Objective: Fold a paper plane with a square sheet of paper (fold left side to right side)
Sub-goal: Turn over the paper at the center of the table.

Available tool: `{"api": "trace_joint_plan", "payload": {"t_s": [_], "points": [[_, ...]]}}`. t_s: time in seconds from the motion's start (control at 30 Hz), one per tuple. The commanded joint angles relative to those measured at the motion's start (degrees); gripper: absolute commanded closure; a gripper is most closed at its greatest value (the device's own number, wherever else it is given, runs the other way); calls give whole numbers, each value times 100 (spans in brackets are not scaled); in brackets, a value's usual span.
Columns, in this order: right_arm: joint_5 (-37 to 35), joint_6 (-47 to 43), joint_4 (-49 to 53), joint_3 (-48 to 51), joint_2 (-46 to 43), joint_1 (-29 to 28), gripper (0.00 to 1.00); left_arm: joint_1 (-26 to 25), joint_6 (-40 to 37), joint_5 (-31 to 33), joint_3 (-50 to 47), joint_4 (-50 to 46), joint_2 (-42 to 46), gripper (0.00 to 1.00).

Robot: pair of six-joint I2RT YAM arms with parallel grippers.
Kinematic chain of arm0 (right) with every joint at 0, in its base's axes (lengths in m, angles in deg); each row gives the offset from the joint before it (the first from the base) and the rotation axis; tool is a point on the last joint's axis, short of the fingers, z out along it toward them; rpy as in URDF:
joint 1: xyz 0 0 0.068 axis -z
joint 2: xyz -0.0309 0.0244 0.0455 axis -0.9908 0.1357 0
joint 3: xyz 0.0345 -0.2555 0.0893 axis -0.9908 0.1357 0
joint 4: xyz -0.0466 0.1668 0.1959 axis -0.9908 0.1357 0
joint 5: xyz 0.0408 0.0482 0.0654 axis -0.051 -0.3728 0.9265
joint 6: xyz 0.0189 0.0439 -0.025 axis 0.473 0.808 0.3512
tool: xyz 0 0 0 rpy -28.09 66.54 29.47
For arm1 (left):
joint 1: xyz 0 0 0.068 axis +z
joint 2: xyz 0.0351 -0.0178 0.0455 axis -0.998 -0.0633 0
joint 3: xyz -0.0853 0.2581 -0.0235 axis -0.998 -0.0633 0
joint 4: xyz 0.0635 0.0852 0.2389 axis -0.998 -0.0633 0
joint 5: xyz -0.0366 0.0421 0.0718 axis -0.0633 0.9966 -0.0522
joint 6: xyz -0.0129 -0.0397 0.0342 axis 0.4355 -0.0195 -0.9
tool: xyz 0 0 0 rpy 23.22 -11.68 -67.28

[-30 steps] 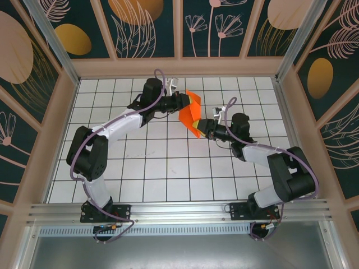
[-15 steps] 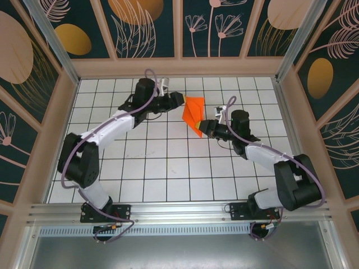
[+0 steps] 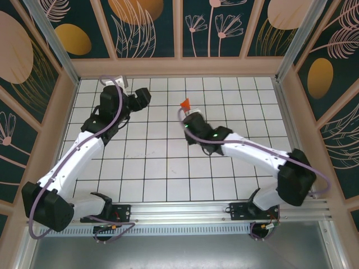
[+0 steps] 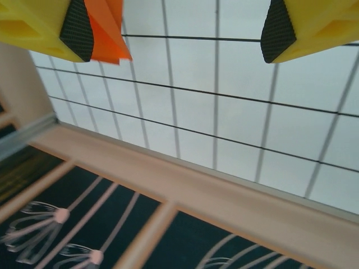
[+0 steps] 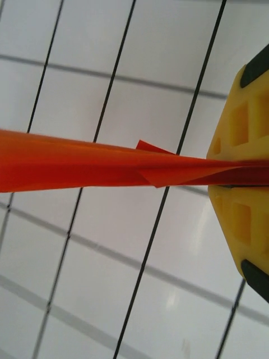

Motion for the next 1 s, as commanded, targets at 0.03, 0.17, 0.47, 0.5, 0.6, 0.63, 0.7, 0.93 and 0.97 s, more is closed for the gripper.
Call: {"api": "trace_joint_plan", "payload": {"t_s": [0.03,0.17,0.47,0.5,0.6,0.63,0.7,0.93,0.97], "points": [[-2783,-558,1426,-354,1119,-704,83,253,-12,207,-140,-300,-25,19],[-3466,-708,1635,-544,2077,-1022,84,448,268,-705,-308,-78,-314,17],[-3551,-500,1754,-473,3127,-1266,81,585,497,-1958,-602,496,-1015,21],[-3429,-501,1702,-465,3146,-1297,79,590,497,-2062,-601,503,-1102,22],[-2796,-531,1435,-443,2980,-1371,63,587,493,-2368,-616,591,-1338,25],[-2545,-557,1310,-419,2843,-1391,58,587,497,-2459,-639,634,-1407,27],[-2143,-611,1101,-365,2568,-1435,50,583,512,-2580,-658,695,-1509,28],[-1081,-668,506,-19,1249,-1445,24,496,794,-3363,-934,1362,-1838,27],[-918,-646,406,55,998,-1387,22,420,823,-3452,-956,1464,-1915,27]]}}
